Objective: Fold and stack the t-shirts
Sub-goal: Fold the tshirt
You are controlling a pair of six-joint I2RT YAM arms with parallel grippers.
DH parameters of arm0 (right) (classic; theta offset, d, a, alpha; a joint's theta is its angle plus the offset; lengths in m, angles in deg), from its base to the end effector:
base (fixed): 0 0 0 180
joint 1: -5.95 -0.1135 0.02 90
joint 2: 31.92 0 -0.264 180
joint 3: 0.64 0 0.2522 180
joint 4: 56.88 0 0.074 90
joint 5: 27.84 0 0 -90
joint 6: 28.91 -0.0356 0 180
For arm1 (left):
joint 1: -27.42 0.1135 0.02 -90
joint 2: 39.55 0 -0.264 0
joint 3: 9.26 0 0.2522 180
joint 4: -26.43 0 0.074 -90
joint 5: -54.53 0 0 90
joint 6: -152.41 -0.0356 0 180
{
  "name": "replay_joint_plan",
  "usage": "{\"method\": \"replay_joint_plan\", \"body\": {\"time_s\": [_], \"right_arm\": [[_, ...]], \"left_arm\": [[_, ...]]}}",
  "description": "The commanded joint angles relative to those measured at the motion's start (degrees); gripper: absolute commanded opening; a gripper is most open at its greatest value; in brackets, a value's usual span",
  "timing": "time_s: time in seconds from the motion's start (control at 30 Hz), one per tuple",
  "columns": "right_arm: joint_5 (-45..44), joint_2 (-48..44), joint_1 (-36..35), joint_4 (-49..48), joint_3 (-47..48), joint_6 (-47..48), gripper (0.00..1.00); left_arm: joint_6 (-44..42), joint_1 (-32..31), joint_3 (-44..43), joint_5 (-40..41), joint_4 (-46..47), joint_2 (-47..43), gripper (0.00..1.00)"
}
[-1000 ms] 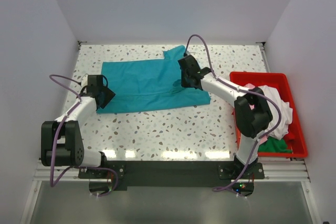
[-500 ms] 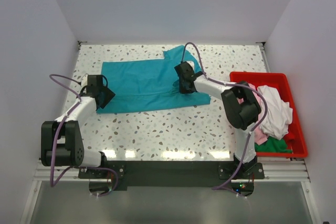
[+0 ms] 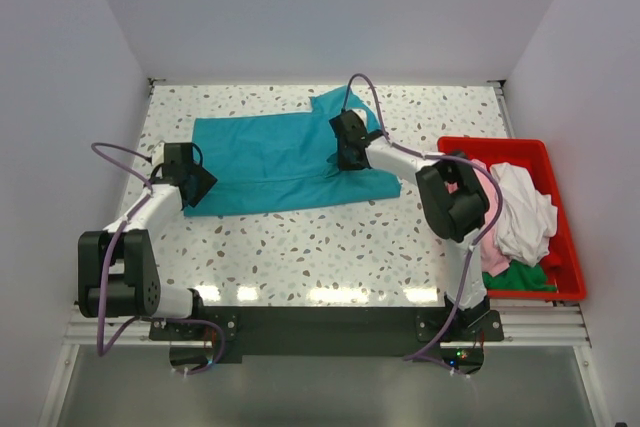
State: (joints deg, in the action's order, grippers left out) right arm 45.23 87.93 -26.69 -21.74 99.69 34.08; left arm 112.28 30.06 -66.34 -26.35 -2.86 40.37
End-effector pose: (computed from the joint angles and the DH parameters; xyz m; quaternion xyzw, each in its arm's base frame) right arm 0.3859 0.2348 0.1701 -0.0017 0.9435 0.0276 0.3302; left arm 0.2727 0.0182 0.1894 -0.4402 0.8342 -0.0607 0.3265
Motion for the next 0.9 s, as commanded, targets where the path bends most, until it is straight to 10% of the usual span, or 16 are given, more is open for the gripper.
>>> {"method": "replay_joint_plan", "body": {"time_s": [0.0,0.87], "right_arm": [[-0.12,0.91,0.21,-1.96,2.91,0.37,0.2],[6.03,4.87,0.04,-11.36,7.66,2.66,0.53]], "left_arm": [[-1.44,0.71,-1.69,-0.16,1.03,-0.03,0.5],[-1.09,0.79,-2.74,-0.86,1.91,2.61,0.5]]}}
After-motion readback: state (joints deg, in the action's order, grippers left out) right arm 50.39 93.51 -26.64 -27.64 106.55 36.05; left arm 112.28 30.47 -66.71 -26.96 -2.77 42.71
